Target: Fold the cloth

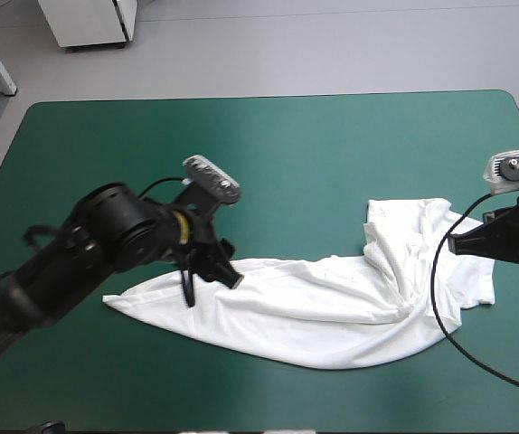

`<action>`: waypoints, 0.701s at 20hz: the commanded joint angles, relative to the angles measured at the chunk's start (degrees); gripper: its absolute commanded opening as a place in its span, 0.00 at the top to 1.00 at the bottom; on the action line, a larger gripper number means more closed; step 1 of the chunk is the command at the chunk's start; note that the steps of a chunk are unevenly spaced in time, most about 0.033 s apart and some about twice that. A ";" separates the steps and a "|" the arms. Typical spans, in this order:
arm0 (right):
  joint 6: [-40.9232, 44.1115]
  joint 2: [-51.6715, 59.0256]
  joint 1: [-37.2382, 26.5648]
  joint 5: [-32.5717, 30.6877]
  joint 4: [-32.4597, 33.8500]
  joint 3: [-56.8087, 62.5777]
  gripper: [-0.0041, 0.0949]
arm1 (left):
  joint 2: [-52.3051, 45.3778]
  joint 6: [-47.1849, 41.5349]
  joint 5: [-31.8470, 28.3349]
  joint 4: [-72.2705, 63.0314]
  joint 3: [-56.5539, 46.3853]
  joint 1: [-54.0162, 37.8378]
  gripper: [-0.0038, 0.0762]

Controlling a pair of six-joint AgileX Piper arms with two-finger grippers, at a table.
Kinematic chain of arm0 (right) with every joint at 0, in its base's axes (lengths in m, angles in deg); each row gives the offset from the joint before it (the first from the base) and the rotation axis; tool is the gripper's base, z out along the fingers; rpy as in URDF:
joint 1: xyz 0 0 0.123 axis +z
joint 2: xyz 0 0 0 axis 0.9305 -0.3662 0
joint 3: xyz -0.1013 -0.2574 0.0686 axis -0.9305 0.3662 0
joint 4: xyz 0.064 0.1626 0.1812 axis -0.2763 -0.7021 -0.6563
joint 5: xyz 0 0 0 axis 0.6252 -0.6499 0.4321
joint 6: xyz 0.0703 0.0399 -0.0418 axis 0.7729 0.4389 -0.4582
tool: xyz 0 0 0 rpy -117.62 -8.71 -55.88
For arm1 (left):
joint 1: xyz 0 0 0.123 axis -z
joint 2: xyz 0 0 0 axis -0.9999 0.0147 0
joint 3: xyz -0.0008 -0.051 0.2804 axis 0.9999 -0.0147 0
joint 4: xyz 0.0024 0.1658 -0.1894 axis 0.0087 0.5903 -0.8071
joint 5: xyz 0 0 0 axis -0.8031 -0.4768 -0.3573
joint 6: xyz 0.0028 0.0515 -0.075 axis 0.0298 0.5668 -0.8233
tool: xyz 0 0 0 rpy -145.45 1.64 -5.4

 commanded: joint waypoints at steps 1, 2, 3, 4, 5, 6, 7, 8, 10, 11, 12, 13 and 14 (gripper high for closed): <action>1.06 0.61 0.12 2.95 -0.47 -1.71 0.97 | -11.06 -5.66 2.01 1.71 -7.67 -1.23 0.40; 1.63 0.61 0.12 2.95 -0.47 -1.71 0.97 | -14.87 -8.85 2.01 4.45 -11.41 -1.84 0.40; 1.63 0.61 0.12 2.95 -0.73 -1.71 0.97 | -16.48 -10.83 2.01 5.90 -13.21 -2.49 0.40; 1.63 0.61 0.12 2.95 -1.69 -1.71 0.97 | -18.36 -14.64 2.01 7.40 -16.23 -4.57 0.40; 1.63 0.61 0.12 2.95 -2.69 -1.71 0.97 | -18.84 -14.99 2.01 7.40 -17.81 -6.11 0.40; 1.63 0.61 0.12 2.95 -4.09 -1.71 0.97 | -19.23 -14.82 2.01 6.21 -21.07 -9.59 0.40; 1.63 0.61 0.12 2.95 -4.74 -1.71 0.97 | -19.22 -14.29 2.01 5.40 -22.82 -11.13 0.40; 1.63 0.61 0.12 2.90 -4.99 -1.71 0.97 | -19.22 -12.93 2.01 4.70 -26.27 -15.14 0.40; 1.63 0.61 0.12 2.19 -5.52 -1.71 0.97 | -19.22 -12.29 1.91 5.02 -29.86 -21.20 0.40; 1.63 0.61 0.12 1.95 -5.52 -1.71 0.97 | -19.22 -9.79 1.91 4.57 -31.27 -25.19 0.40; 1.63 0.61 0.12 1.95 -5.40 -1.71 0.97 | -19.22 -8.14 1.28 4.02 -31.70 -27.69 0.40; 1.63 0.61 0.12 1.95 -5.40 -1.71 0.97 | -19.22 -5.71 -0.24 2.64 -32.36 -30.78 0.40; 1.63 0.61 0.12 1.95 -5.40 -1.71 0.97 | -19.12 -4.15 -1.43 1.65 -32.69 -32.93 0.40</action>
